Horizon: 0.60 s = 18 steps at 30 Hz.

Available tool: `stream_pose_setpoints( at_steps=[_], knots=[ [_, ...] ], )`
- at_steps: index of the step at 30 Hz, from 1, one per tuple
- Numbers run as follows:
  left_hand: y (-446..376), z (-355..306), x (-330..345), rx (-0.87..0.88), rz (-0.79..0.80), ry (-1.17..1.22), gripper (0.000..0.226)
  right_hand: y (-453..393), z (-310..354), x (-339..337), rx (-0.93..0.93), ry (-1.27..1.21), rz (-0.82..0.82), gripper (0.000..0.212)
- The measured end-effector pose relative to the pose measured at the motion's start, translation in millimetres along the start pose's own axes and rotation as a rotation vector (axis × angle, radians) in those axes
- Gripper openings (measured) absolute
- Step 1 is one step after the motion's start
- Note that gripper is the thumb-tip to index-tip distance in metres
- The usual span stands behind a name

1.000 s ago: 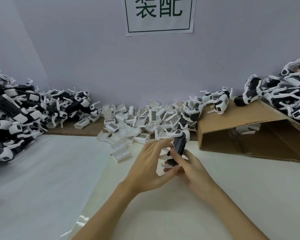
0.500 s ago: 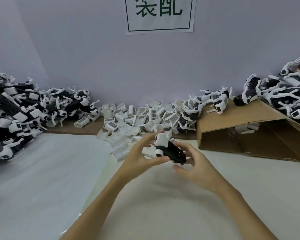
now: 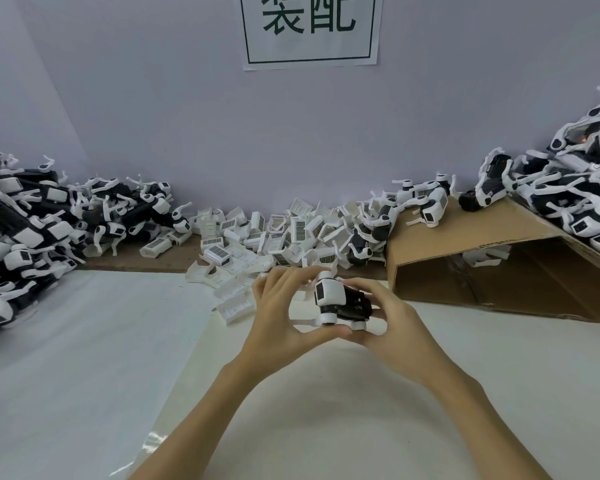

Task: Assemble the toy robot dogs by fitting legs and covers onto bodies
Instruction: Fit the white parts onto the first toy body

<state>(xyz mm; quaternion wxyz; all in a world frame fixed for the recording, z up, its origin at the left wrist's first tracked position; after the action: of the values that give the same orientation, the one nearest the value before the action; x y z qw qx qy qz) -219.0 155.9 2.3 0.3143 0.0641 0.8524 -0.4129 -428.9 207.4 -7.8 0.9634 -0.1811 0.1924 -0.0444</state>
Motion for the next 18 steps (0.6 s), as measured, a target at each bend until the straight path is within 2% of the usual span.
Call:
stream_pose_setpoints(
  at_steps=[3,4,9,12,14,18],
  knots=[
    [3,1,0,-0.104,0.062,0.121,0.042,0,-4,-2,0.023,-0.004,0.016,0.07],
    [3,1,0,-0.138,0.06,0.158,0.04,0,-5,-2,0.028,0.002,0.017,0.07],
    [1,5,2,-0.238,0.04,0.175,0.037,-2,-6,2,0.013,0.044,-0.003,0.072],
    [0,13,2,-0.334,0.143,0.313,0.047,-1,-4,0,0.002,0.001,-0.048,0.072],
    [-1,18,2,-0.36,0.175,0.427,0.049,-1,-2,-3,0.017,-0.065,-0.042,0.065],
    [-1,17,-1,-0.379,0.154,0.535,0.046,0,-2,1,0.084,-0.193,0.073,0.05]
  ],
)
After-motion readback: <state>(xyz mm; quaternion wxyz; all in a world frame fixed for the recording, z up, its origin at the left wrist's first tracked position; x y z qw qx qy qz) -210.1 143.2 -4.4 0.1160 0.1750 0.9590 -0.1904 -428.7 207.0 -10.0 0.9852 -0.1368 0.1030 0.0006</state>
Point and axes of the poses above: each hand's wrist, its own y-axis away from the middle knuckle, its own x-axis out of the palm, z = x × y, the point moved 1 cm from there along -y, towards the middle knuckle, and after that the axes turned 11 degrees about -y, right-handed, at the moved point
